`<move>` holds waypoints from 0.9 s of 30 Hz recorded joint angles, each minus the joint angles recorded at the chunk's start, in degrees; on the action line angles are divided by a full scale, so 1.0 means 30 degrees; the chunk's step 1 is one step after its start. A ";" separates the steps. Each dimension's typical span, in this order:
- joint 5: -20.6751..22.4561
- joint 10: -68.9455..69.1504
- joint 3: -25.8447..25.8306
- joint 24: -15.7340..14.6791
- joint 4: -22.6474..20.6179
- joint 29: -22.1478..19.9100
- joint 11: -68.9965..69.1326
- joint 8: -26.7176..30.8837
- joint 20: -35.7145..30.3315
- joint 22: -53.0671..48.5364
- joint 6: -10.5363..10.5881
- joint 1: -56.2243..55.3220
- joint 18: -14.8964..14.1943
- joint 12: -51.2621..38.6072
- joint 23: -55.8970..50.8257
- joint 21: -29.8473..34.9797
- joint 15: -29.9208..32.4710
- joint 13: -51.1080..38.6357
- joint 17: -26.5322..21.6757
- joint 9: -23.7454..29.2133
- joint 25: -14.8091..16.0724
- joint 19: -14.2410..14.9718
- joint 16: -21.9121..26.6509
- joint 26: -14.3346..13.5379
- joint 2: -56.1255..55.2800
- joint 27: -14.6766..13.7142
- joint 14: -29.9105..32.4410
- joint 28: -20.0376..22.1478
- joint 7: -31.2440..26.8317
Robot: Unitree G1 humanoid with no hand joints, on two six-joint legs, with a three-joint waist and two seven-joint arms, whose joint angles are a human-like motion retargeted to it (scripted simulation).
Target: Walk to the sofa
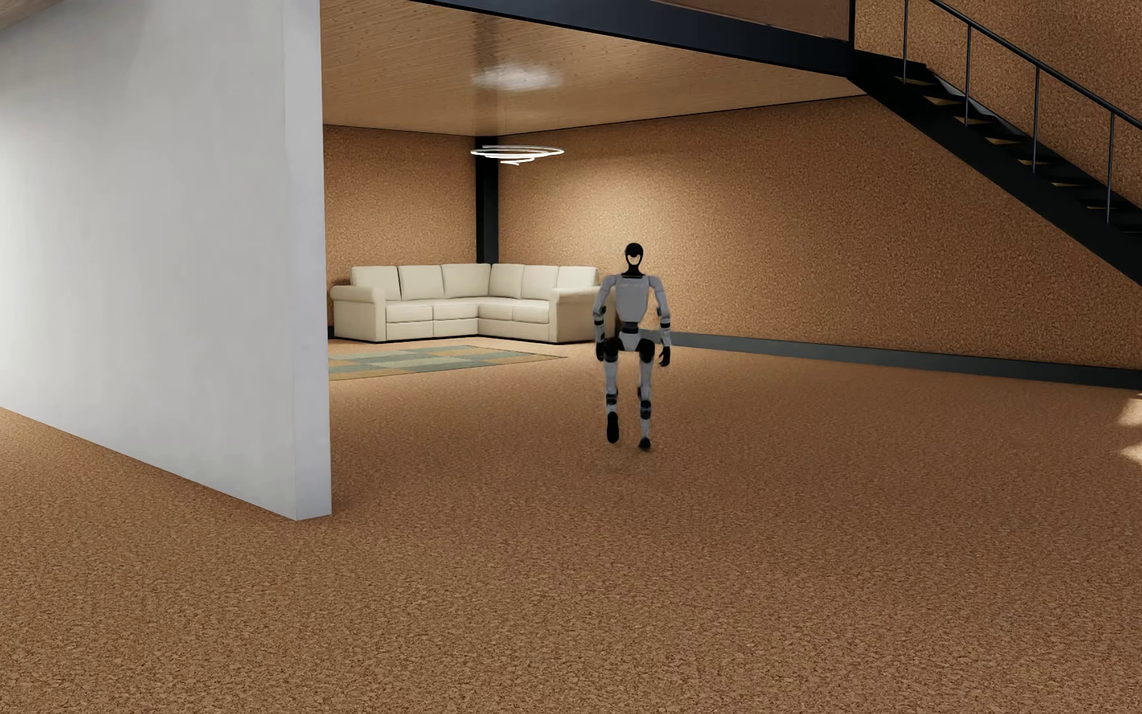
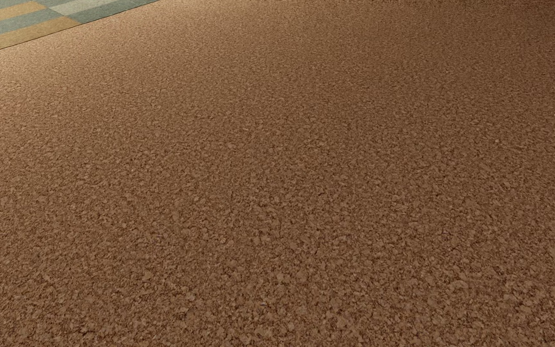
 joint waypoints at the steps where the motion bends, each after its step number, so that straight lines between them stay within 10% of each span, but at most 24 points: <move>1: -0.0075 -0.1489 0.1272 0.0000 -0.0438 0.0000 -0.1250 0.0000 -0.0781 0.0703 -0.0407 -0.1554 0.0000 0.0609 -0.1071 -0.0144 0.0060 -0.0161 -0.0127 0.0151 0.0000 0.0000 0.0106 0.0000 0.2062 0.0000 0.0677 0.0000 0.0000; 4: -0.0580 -1.2356 0.4063 0.0000 -0.0533 0.0000 -0.3385 0.0000 -0.1036 0.1413 -0.1041 -0.5360 0.0000 0.2635 -0.3879 -0.0857 0.0060 -0.1400 -0.0557 0.0214 0.0000 0.0000 0.0485 0.0000 0.6083 0.0000 0.4713 0.0000 0.0000; 7: -0.1272 -1.7564 0.5840 0.0000 0.0533 0.0000 -0.3295 0.0000 -0.1219 0.2322 -0.0937 -0.6960 0.0000 0.3794 -0.5629 -0.1802 -0.0503 -0.2737 -0.1014 -0.0619 0.0000 0.0000 0.0347 0.0000 0.7954 0.0000 -0.8830 0.0000 0.0000; 11: -0.3499 -1.3701 0.5315 0.0000 -0.1539 0.0000 0.3273 0.0000 -0.1797 0.3579 -0.2206 -0.8913 0.0000 0.4241 -0.4390 -0.3072 0.6681 -0.1711 -0.0094 -0.0809 0.0000 0.0000 -0.0023 0.0000 0.7877 0.0000 0.3358 0.0000 0.0000; 12: -0.3730 -1.2968 0.4830 0.0000 -0.2083 0.0000 0.6966 0.0000 -0.1501 0.3702 -0.2472 -0.7926 0.0000 0.3760 -0.3599 -0.2921 0.8297 -0.1445 0.0151 -0.0563 0.0000 0.0000 -0.0022 0.0000 0.6145 0.0000 0.3036 0.0000 0.0000; 15: -0.3009 -1.4983 0.2615 0.0000 -0.3233 0.0000 1.3681 0.0000 -0.0461 0.2669 -0.1916 -0.2266 0.0000 0.1746 -0.1578 -0.0653 0.1624 -0.1080 0.0217 0.0224 0.0000 0.0000 -0.0070 0.0000 0.0317 0.0000 -0.0022 0.0000 0.0000; 20: -0.2199 -1.8567 -0.2207 0.0000 -0.1553 0.0000 -0.0567 0.0000 0.2444 -0.3191 -0.0433 0.5493 0.0000 -0.1306 -0.1241 -0.0034 0.0118 0.1394 -0.0280 0.0148 0.0000 0.0000 0.0959 0.0000 -0.3884 0.0000 -0.6529 0.0000 0.0000; 22: -0.2924 -1.8547 -0.2949 0.0000 -0.1286 0.0000 -1.0916 0.0000 0.3778 -0.4299 -0.0630 0.6713 0.0000 -0.2676 -0.0846 -0.0110 0.8159 0.1939 -0.0155 -0.0612 0.0000 0.0000 0.1177 0.0000 -0.4671 0.0000 -0.8358 0.0000 0.0000; 23: -0.3173 -1.8354 -0.3172 0.0000 -0.0916 0.0000 -1.2206 0.0000 0.3846 -0.4580 -0.0705 0.7635 0.0000 -0.3229 -0.0127 0.0115 0.6094 0.1880 0.0003 -0.0430 0.0000 0.0000 0.1359 0.0000 -0.5179 0.0000 -0.8572 0.0000 0.0000; 24: -0.3270 -1.7853 -0.3454 0.0000 -0.0513 0.0000 -0.3683 0.0000 0.3885 -0.4543 -0.0780 0.8503 0.0000 -0.3316 0.0209 0.0166 0.0010 0.1985 0.0073 -0.0276 0.0000 0.0000 0.1406 0.0000 -0.6131 0.0000 -0.8129 0.0000 0.0000; 27: -0.1197 -1.0732 -0.3217 0.0000 0.1349 0.0000 0.1268 0.0000 0.3738 -0.3093 0.0354 0.7802 0.0000 -0.1877 0.2158 0.0968 -0.3200 0.1860 0.0085 -0.0440 0.0000 0.0000 0.0450 0.0000 -0.5618 0.0000 -0.1050 0.0000 0.0000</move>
